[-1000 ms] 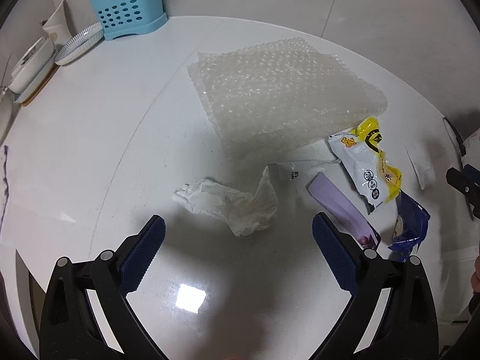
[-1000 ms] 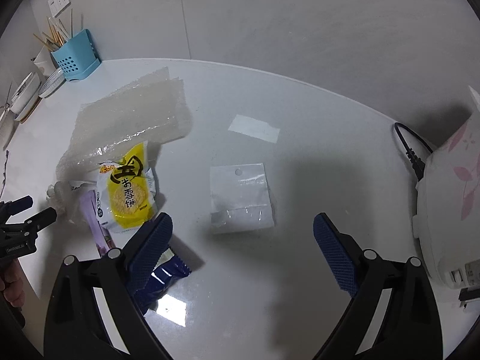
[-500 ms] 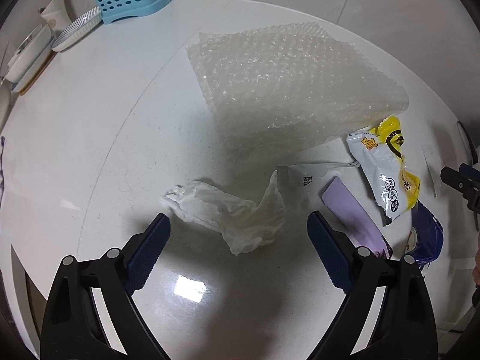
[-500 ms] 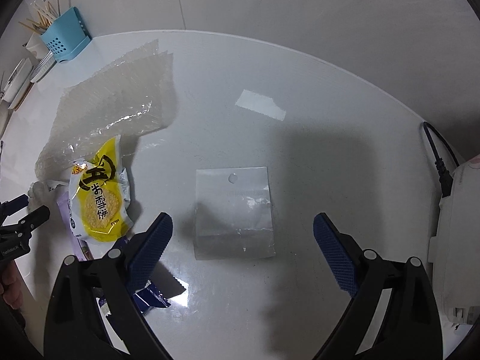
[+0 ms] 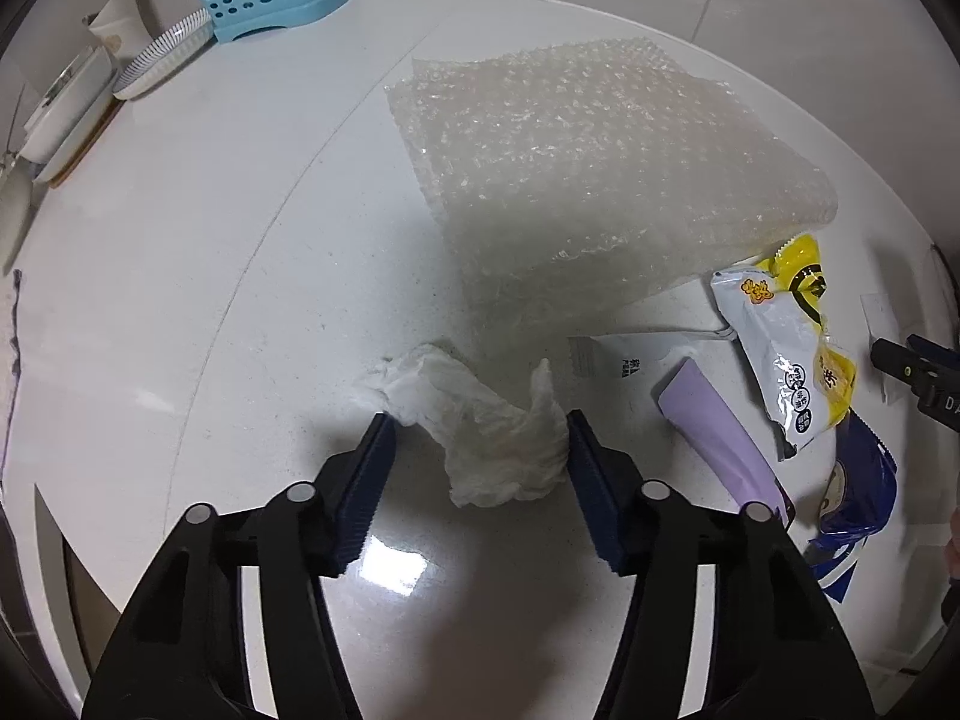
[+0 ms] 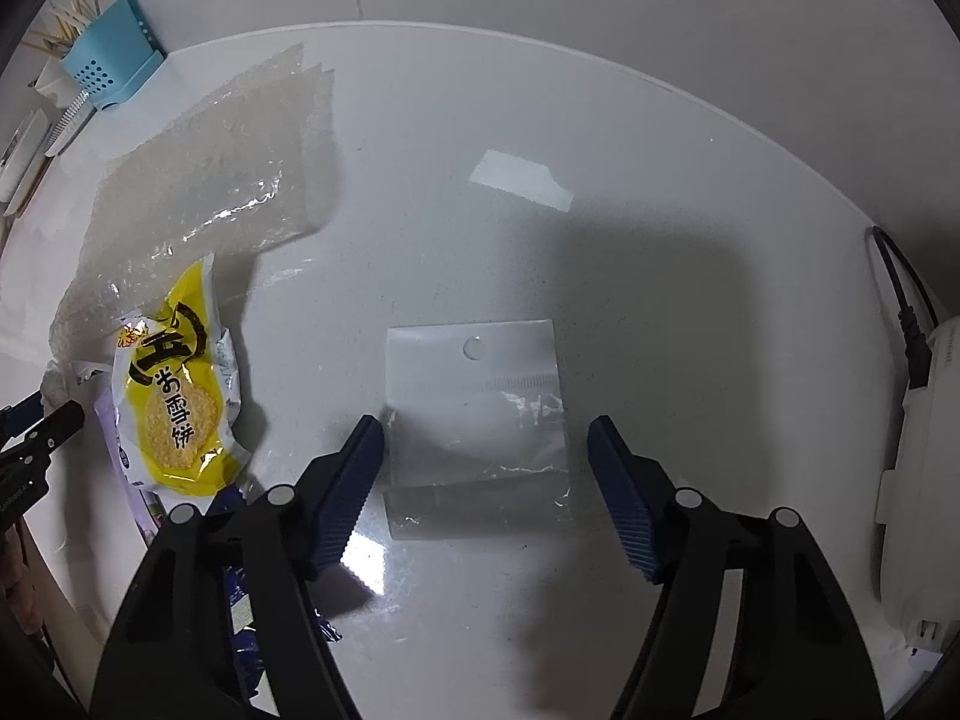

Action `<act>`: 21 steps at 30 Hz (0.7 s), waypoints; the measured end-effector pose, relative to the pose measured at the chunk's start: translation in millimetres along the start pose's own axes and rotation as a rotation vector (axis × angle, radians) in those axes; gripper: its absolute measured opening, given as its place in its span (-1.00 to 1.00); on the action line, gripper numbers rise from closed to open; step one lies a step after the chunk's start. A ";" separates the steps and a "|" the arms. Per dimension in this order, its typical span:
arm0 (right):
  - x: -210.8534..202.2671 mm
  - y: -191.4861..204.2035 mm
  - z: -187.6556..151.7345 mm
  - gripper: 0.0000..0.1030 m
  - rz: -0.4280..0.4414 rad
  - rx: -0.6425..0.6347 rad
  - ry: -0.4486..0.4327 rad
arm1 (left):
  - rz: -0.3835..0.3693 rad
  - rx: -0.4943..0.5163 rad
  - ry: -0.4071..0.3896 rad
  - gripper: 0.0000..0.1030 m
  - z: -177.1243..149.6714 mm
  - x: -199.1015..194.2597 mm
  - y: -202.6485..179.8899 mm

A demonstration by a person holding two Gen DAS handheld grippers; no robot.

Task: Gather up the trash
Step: 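Grasp the white tissue with the left tool while the right tool grasps the clear plastic bag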

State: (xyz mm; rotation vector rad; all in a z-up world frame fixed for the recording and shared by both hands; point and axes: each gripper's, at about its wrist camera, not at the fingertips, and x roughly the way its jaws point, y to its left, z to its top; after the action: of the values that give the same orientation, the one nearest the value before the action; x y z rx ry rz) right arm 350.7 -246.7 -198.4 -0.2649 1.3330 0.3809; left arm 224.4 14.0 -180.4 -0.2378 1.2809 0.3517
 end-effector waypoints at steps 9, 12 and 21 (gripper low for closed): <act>-0.5 12.0 4.4 -0.01 -0.006 0.007 0.009 | 0.000 -0.002 -0.003 -0.67 -2.1 -8.1 0.1; -1.0 14.5 7.1 -0.09 -0.004 0.005 0.016 | -0.005 -0.007 0.002 -0.69 -5.4 -11.0 -0.3; -3.3 22.3 7.8 -0.29 -0.014 0.001 0.014 | -0.016 -0.012 -0.002 -0.70 -21.1 -21.1 6.9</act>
State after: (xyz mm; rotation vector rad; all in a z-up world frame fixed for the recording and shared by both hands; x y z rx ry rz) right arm 347.8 -223.7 -192.8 -0.2765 1.3444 0.3668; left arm 197.8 10.1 -165.7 -0.2572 1.2742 0.3457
